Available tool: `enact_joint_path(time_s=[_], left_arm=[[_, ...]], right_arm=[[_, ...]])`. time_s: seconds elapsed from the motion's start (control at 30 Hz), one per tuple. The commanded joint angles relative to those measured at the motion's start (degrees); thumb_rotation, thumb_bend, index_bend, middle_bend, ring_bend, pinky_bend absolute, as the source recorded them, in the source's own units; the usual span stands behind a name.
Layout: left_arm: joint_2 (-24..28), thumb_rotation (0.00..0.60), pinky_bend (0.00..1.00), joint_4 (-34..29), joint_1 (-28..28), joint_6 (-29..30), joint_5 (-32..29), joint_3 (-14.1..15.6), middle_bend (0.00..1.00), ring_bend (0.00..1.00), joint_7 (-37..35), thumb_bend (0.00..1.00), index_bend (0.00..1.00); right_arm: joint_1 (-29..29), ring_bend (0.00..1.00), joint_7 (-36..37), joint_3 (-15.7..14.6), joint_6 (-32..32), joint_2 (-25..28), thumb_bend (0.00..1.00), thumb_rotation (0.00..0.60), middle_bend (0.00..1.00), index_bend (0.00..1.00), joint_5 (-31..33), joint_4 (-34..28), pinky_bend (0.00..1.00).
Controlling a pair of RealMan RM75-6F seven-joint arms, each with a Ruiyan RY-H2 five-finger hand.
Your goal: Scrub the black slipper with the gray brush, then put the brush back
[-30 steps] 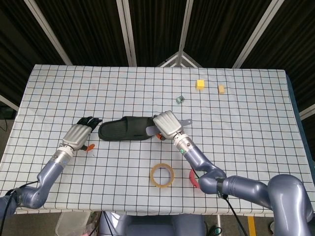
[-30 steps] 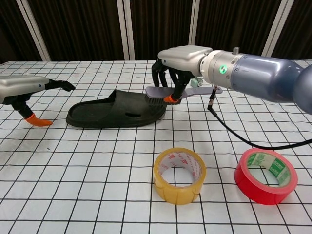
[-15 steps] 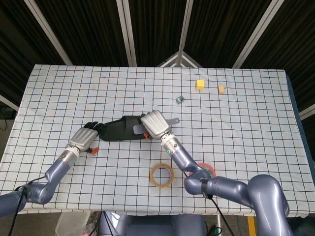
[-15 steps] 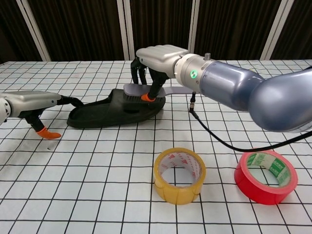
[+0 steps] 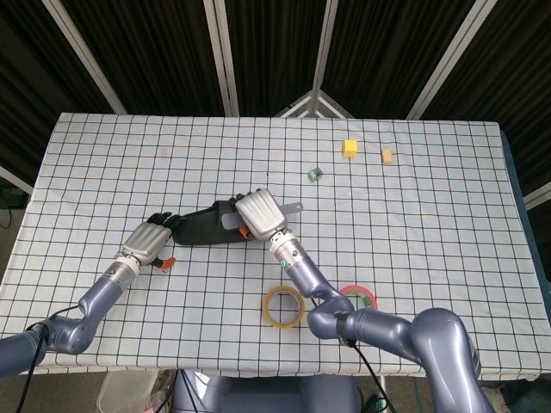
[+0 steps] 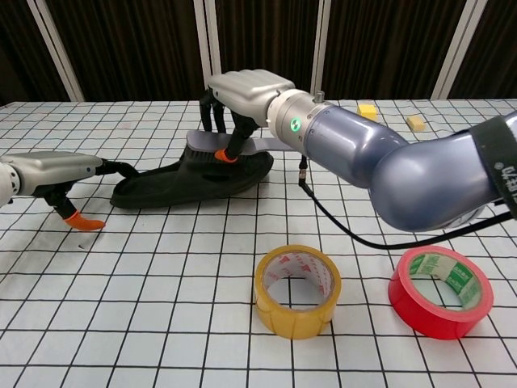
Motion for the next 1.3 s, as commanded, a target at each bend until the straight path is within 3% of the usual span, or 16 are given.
enact_joint_path(time_s=[0.03,0.53,1.3], left_arm=[[0.1,0.543,0.08,-0.2,-0.1,0.2,0.1,0.1,0.07,0.03,-0.1,0.44,0.05],[-0.5,0.537,0.08,0.2,-1.0,0.2,-0.5,1.2,0.07,0.03,0.1,0.46,0.05],[-0.5,0.539,0.08,0.0,-1.2,0.8,-1.1,2.5,0.07,0.03,0.0,0.46,0.05]], right_arm=[[0.2,0.56,0.1,0.2,0.6,-0.7,0.66,0.600,0.65,0.71,-0.3,0.5,0.55],[0.2,0.57,-0.2,-0.1,1.9,-3.9,0.66,0.600,0.65,0.72,-0.7,2.5,0.55],[-0.9,0.57,-2.1,-1.8,0.4,-5.4,0.66,0.600,0.66,0.72,-1.7,12.0,0.56]])
